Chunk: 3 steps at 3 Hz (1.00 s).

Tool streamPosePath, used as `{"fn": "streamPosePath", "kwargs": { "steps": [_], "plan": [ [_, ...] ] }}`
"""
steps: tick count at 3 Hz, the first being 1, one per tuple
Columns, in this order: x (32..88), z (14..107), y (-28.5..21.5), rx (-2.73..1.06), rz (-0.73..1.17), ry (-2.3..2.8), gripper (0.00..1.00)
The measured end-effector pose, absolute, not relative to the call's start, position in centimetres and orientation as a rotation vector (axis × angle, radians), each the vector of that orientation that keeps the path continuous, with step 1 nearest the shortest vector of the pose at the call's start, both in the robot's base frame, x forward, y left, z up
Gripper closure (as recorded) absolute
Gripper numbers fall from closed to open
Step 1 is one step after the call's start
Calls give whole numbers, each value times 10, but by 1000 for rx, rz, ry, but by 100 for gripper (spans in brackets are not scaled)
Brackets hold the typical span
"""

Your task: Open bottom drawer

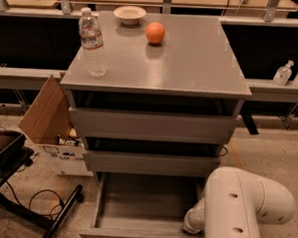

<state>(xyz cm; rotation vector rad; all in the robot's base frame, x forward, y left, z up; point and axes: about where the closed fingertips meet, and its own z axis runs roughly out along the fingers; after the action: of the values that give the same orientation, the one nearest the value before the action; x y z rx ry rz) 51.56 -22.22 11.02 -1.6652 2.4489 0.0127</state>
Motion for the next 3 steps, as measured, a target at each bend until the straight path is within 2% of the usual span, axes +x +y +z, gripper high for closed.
{"fn": "streamPosePath", "kwargs": {
  "steps": [2,3],
  "plan": [
    [495,127,-232,-1718,2,2449,100],
    [460,191,-253,-1761,-71,2456,100]
  ]
}}
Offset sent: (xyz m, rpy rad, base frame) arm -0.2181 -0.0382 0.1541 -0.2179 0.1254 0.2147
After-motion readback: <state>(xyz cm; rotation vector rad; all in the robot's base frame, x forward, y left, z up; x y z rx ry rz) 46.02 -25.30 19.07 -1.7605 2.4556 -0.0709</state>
